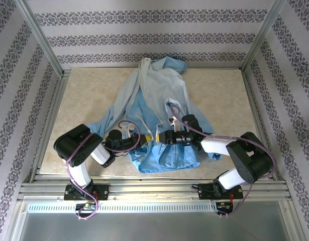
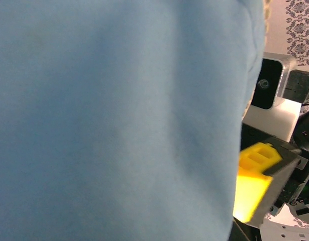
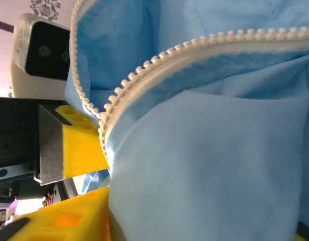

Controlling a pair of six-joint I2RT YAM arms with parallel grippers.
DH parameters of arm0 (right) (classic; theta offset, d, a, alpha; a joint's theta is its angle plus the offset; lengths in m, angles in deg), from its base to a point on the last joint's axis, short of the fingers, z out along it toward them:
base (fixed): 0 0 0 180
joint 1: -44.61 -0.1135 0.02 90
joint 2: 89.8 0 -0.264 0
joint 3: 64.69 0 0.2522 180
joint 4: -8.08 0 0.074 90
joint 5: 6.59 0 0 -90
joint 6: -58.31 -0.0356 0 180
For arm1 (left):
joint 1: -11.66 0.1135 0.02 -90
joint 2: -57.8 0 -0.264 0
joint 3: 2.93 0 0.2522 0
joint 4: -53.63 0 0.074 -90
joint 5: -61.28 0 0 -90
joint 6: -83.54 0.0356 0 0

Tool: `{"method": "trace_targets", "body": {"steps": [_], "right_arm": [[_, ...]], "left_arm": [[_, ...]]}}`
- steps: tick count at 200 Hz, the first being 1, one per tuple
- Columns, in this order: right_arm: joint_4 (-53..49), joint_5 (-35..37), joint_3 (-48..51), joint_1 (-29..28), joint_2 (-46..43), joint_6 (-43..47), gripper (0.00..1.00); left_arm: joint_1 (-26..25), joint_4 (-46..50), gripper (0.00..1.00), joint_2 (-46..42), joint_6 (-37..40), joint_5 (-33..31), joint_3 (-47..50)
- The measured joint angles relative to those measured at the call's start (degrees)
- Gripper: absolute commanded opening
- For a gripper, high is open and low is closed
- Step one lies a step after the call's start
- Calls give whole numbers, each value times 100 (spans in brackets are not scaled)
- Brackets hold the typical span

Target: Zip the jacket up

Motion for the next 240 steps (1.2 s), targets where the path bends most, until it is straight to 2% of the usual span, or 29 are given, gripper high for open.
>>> {"method": "trace_targets", "body": {"steps": [15, 40, 65, 91, 139, 166, 201, 240], "right_arm": [[-4, 24, -26, -37, 111, -81, 17], [7, -13, -76, -74, 157, -87, 0], [28, -133, -101, -70, 149, -94, 0], [37, -409, -146, -31, -4, -94, 0], [179, -1038, -407, 129, -669, -61, 0], [240, -1163, -564, 129, -1056, 50, 0], [310, -1335, -822, 129, -1298, 76, 0], [422, -1471, -898, 129, -1349, 52, 0]], "left_arm": [[0, -2, 0, 2, 0, -2, 0], [0, -2, 0, -2, 2, -24, 0], [2, 46, 0, -136, 4, -44, 2], [66, 485, 0, -831, 107, -22, -4], [127, 3021, 0, -3029, 1025, 66, -780], [127, 4328, 0, -3807, 1611, 66, -1314], [127, 5313, 0, -4216, 2135, 48, -1499], [127, 5676, 0, -4291, 2306, 46, -1497]]}}
